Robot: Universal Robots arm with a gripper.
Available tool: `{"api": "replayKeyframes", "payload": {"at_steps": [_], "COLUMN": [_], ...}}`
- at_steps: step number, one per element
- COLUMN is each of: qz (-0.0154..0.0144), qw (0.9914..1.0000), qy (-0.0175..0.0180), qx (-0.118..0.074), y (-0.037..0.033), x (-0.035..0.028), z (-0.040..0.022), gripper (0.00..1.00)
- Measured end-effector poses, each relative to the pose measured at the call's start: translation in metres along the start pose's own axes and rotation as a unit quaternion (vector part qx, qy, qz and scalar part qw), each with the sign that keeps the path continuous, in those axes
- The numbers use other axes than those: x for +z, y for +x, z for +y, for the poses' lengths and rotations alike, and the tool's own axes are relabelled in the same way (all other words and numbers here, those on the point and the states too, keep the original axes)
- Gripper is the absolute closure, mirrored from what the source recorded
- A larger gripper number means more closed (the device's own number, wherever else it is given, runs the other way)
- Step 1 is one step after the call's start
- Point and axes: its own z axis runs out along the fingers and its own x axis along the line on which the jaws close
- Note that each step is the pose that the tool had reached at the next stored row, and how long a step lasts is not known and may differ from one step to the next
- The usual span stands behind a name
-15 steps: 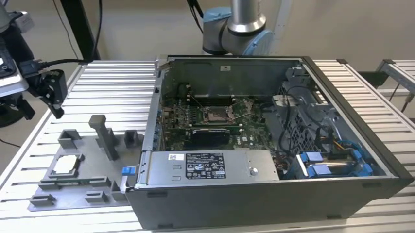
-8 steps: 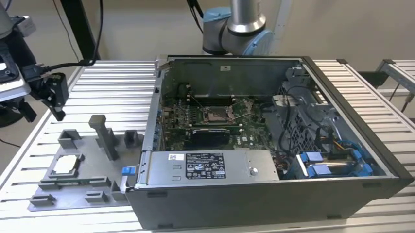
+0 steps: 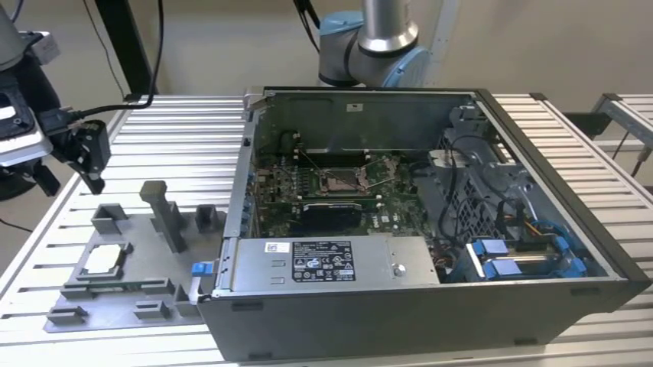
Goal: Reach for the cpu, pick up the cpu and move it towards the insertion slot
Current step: 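Pick up the cpu and move it towards the insertion slot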
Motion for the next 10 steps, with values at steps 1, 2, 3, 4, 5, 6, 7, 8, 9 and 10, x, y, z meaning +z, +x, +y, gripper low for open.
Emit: {"api": "replayKeyframes", "payload": {"at_steps": [1,2,3,4,5,6,7,8,9,10], "qz": [0.0000,0.0000,0.0000,0.0000,0.0000,0.0000,0.0000,0.0000,0.0000,0.0000], "qw": [1.00000,1.00000,1.00000,1.00000,1.00000,1.00000,1.00000,1.00000,1.00000,1.00000], "qy": [0.0000,0.0000,0.0000,-0.0001,0.0000,0.0000,0.0000,0.0000,0.0000,0.0000], "qx": [0.000,0.000,0.000,0.000,0.000,0.000,0.000,0.000,0.000,0.000], "y": [0.0000,0.0000,0.0000,0.0000,0.0000,0.0000,0.0000,0.0000,0.0000,0.0000], "x": [0.0009,0.0018,0.0028,0.0037,0.0046,0.0055,0.0064,0.0073,0.0082,0.0090], "z": [0.0000,-0.0001,-0.0001,-0.0001,-0.0002,-0.0002,-0.0002,-0.0003,-0.0003,-0.0003], "gripper": [0.00,0.00,0.00,0.00,0.00,0.00,0.00,0.00,0.00,0.00]}}
